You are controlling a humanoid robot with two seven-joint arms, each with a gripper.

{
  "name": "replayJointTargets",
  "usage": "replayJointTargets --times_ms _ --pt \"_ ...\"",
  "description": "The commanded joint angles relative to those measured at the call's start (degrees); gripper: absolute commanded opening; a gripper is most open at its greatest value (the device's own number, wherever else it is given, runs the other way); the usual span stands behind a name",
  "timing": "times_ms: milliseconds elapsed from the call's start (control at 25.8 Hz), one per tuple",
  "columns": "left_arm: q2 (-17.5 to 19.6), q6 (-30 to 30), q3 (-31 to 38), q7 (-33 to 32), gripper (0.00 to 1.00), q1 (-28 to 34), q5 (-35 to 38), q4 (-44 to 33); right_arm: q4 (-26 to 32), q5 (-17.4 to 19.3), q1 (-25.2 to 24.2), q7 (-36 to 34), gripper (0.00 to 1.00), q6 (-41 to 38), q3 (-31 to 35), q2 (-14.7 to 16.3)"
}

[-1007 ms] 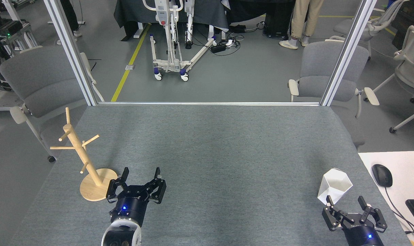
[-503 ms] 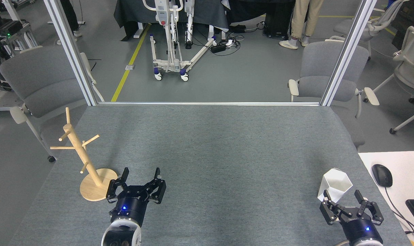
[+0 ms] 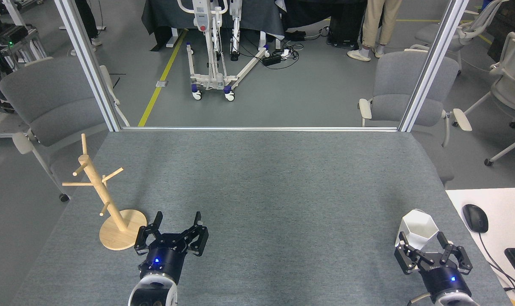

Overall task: Hang cup on storage rack
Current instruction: 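Close the right gripper on the white cup rim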

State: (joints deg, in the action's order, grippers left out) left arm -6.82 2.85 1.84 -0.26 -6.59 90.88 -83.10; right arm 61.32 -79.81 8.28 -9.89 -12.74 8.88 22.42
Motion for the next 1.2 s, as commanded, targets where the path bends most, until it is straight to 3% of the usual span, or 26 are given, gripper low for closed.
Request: replayJointTargets --times_ms 0,1162 --pt "0.14 0.05 0.00 0.08 1.00 0.09 0.00 0.40 -0.94 -0.43 1.13 -0.13 1.00 -0.01 -0.18 -0.01" --pt "0.14 0.05 0.09 0.08 0.99 -0.09 0.00 2.60 -3.57 -0.96 1.66 -0.13 1.00 0.26 -0.09 0.43"
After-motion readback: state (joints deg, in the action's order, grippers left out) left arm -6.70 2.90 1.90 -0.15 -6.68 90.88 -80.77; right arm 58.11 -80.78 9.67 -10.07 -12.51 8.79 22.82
